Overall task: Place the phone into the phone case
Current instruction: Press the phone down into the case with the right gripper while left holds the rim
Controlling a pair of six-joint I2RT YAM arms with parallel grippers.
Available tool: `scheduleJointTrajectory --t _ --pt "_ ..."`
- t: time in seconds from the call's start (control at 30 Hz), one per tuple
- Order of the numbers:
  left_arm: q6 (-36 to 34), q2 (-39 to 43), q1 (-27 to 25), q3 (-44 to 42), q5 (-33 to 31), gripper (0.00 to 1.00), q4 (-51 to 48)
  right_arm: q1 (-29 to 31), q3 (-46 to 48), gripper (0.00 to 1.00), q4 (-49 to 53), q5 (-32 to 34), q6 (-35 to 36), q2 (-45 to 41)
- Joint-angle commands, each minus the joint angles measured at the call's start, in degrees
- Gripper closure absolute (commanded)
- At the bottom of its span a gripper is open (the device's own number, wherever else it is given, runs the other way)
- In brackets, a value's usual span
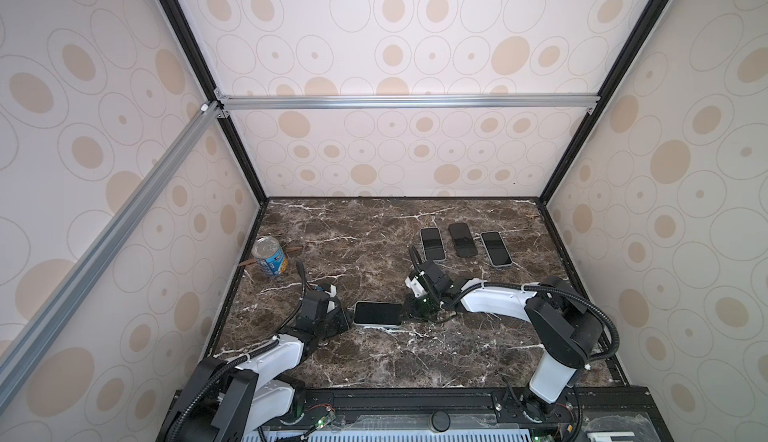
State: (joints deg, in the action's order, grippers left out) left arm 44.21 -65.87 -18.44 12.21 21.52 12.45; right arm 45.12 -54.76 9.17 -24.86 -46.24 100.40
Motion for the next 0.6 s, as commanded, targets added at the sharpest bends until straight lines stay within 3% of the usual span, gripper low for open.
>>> scheduleJointTrajectory --t 0.0,0.3,0.57 --pt "0.39 -0.17 -0.24 -0.61 0.14 0.9 -1.1 0.71 -1.83 0.83 2.04 -0.14 1.25 1.43" --pt "-1.35 2.5 -0.2 5.71 -5.01 0.68 -6.64 0.76 -2.54 0.83 7.76 4.47 4.46 -1.25" --pt "-2.55 -5.1 -0.19 9.53 -2.51 0.69 -3.72 0.76 -4.43 0.83 10.52 6.51 6.31 -1.89"
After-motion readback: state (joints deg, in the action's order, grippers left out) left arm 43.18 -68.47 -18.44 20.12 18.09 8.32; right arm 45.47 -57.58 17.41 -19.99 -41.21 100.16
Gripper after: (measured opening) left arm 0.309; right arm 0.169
